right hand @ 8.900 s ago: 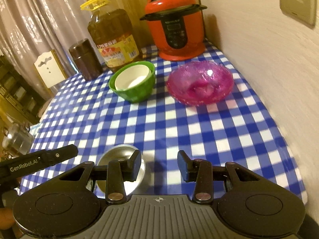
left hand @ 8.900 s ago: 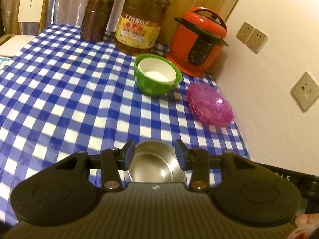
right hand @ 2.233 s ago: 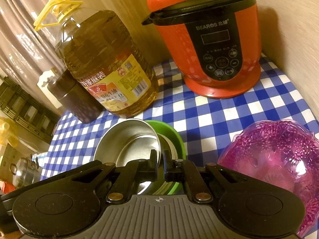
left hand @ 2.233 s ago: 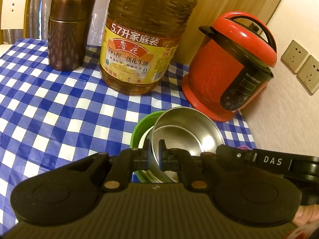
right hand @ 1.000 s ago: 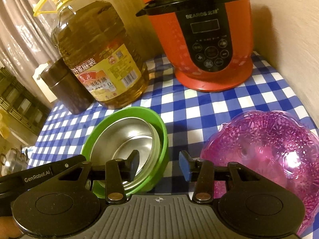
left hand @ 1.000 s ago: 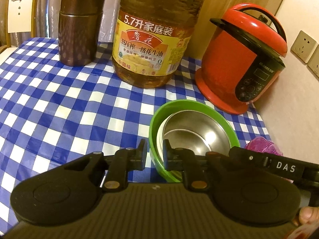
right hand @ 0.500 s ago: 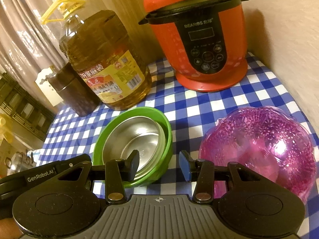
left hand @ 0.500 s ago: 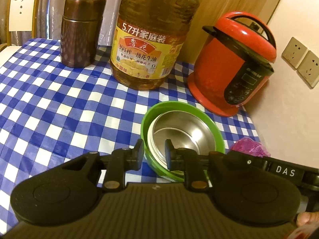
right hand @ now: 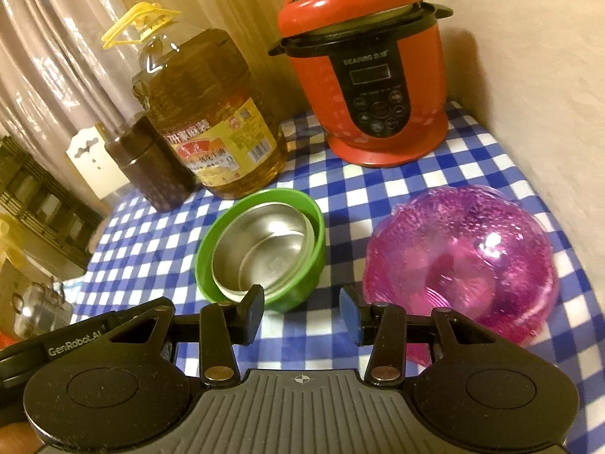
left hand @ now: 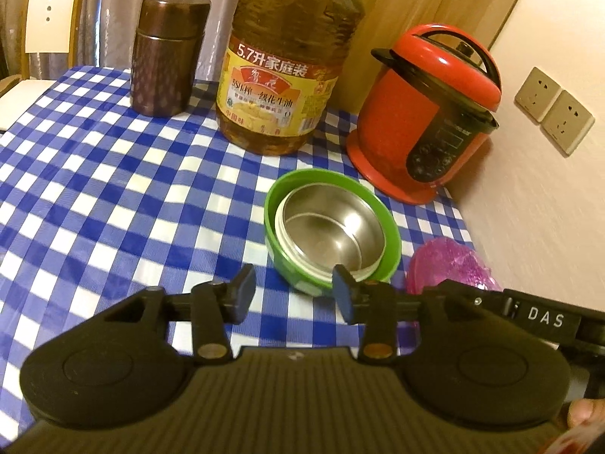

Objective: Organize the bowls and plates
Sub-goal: 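Open both grippers, release the steel bowl and pull back, then move both grippers to the rim of the green bowl, then close both grippers on the green bowl rim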

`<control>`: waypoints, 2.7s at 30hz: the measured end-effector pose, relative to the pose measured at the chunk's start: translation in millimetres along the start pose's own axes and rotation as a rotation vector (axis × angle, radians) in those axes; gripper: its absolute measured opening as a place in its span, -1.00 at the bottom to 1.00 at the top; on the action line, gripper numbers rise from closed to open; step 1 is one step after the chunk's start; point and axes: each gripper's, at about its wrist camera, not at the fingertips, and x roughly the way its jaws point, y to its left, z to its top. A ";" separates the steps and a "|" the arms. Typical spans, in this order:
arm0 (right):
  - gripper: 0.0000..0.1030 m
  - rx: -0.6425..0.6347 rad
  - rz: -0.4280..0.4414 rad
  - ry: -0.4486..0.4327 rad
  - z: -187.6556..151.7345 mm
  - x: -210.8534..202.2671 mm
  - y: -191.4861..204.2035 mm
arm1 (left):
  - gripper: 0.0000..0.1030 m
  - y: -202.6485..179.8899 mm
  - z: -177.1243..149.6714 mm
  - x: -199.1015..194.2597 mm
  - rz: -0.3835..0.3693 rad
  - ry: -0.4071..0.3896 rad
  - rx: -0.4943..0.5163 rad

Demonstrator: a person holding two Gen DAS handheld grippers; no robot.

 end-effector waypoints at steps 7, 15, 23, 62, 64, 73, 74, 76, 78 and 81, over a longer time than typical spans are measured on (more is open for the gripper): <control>-0.11 -0.046 -0.071 0.005 -18.3 -20.7 6.2 | 0.01 -0.3 -14.7 -19.3 -0.005 0.005 0.005; -0.05 -0.036 -0.093 0.017 -37.7 -36.1 3.8 | 0.06 -2.7 -29.5 -36.1 -0.005 0.011 0.034; -0.03 -0.013 -0.085 0.012 -40.8 -38.2 -0.2 | 0.13 -1.8 -30.9 -34.5 -0.003 0.003 0.048; -0.02 0.302 0.080 -0.073 6.3 76.9 -26.7 | 0.24 45.3 20.9 83.1 -0.100 -0.024 -0.231; -0.02 0.305 0.069 -0.065 7.3 82.0 -27.7 | 0.23 45.9 22.6 89.7 -0.106 -0.012 -0.237; -0.02 0.296 0.042 -0.049 11.3 102.8 -27.7 | 0.05 49.4 29.1 110.3 -0.119 0.018 -0.277; -0.02 0.296 0.040 -0.047 11.8 105.0 -28.0 | 0.04 49.4 29.3 111.9 -0.120 0.020 -0.279; -0.02 0.298 0.037 -0.040 12.8 109.6 -28.9 | 0.04 49.3 29.1 115.8 -0.123 0.026 -0.276; -0.02 0.303 0.032 -0.038 13.6 113.6 -30.6 | 0.03 49.1 29.1 119.3 -0.126 0.030 -0.276; -0.02 0.305 0.034 -0.032 14.4 119.4 -32.3 | -0.01 49.0 29.4 124.9 -0.132 0.032 -0.279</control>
